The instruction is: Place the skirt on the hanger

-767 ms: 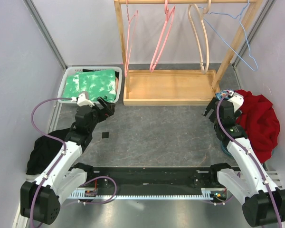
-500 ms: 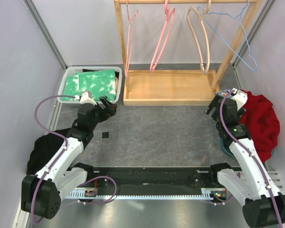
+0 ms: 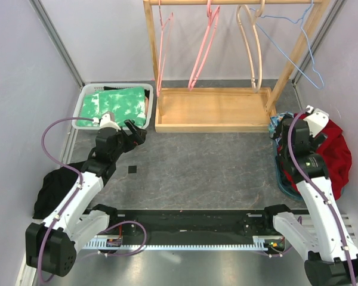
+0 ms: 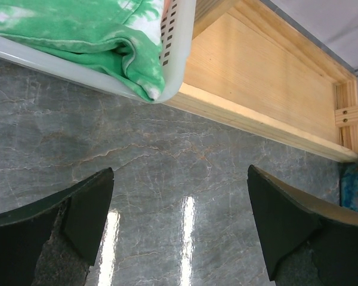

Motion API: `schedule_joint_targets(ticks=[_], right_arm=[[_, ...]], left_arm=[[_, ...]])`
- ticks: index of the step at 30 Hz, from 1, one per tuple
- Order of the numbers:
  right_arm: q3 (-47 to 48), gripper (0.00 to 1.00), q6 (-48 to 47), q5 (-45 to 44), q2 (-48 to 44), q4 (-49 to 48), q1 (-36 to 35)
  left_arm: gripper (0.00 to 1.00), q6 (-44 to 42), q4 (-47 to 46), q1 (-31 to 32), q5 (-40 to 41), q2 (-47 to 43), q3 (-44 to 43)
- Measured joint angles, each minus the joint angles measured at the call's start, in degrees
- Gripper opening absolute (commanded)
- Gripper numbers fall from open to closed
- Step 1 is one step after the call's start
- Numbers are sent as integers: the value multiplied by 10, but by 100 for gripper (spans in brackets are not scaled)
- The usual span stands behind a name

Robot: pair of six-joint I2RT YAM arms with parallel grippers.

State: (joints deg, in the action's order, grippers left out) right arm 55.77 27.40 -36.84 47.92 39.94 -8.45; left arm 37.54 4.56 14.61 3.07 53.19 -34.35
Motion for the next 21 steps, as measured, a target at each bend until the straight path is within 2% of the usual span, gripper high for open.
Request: schedule_joint_targets(ticks=[6,13,16,21], right_arm=[[0,98,6,-57,-16,13,0],[-23,97,28,-66,47,0,16],[-39,97,43,-65,62,-1,46],[-90,95,57,-33,70,-25,154]], left_arm=[[98,0,0,0,-7,0,0],[98,0,1,0,-18,2,0],[98,0,1,0,-20,3,-2],[98,0,0,0,-21,6,-4]])
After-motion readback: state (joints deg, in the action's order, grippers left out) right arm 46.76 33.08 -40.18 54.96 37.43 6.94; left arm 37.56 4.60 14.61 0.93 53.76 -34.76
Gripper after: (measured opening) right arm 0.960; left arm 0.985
